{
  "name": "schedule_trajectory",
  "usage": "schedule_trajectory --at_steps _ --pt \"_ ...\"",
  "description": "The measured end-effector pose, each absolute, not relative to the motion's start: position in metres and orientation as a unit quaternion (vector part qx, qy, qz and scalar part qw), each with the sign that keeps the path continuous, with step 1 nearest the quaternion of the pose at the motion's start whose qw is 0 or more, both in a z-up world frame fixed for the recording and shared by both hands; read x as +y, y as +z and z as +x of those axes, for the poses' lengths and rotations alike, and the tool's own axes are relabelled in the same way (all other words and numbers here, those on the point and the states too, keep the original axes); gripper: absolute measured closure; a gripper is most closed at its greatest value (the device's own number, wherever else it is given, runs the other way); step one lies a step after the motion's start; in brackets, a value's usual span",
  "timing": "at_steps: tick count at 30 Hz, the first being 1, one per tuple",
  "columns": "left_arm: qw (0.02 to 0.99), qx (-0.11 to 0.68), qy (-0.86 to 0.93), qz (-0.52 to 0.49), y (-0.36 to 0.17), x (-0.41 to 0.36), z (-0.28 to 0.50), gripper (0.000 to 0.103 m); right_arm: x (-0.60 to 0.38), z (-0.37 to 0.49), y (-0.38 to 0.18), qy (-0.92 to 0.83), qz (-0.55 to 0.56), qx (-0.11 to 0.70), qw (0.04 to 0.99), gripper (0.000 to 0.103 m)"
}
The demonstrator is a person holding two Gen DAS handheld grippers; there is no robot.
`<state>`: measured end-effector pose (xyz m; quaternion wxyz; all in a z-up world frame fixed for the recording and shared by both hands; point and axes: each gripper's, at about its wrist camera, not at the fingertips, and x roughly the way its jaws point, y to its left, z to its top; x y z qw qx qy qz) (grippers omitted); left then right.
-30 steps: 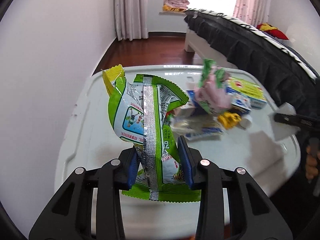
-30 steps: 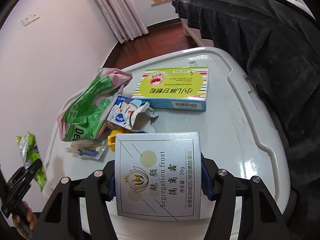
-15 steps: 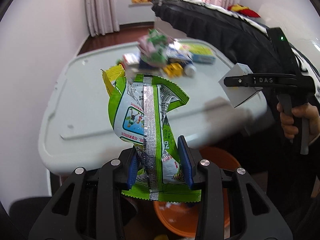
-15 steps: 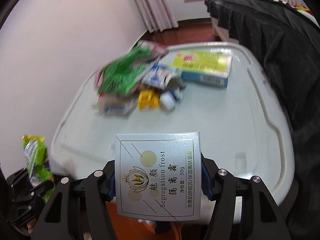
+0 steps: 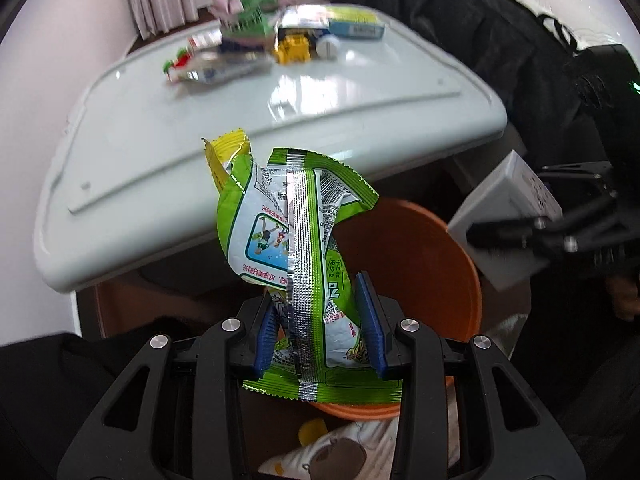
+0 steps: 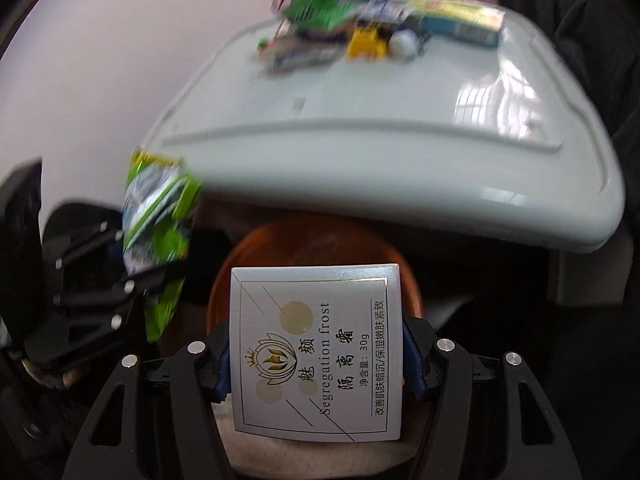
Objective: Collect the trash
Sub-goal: 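Carry wrapper and white box over the bucket and open both tools, then return to the lid and grasp the yellow-green medicine box with right tool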
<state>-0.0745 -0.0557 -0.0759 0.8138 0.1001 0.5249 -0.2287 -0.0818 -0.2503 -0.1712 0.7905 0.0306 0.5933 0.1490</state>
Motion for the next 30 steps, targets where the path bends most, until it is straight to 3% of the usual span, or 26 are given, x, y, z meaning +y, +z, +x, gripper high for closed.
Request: schedule_trajectory --at_steps 10,11,14,30 --pt "0.79 0.557 -0.237 0.096 -0.093 -0.055 -0.074 0.067 -0.246 -0.082 -0.19 0.151 0.034 0.619 0.77 0.04" --pt "0.79 0.556 -0.24 0.094 -0.092 -0.054 -0.075 0.061 -0.245 -0.081 -0.191 0.152 0.036 0.62 0.769 0.039" --pt "0.796 0.553 -0.222 0.105 -0.093 -0.055 -0.07 0.007 -0.247 -0.078 -0.191 0.151 0.045 0.617 0.771 0.017" --pt "0.814 0.539 -0.202 0.073 -0.075 -0.039 -0.048 0.007 -0.28 -0.053 -0.166 0.142 0.098 0.591 0.788 0.017"
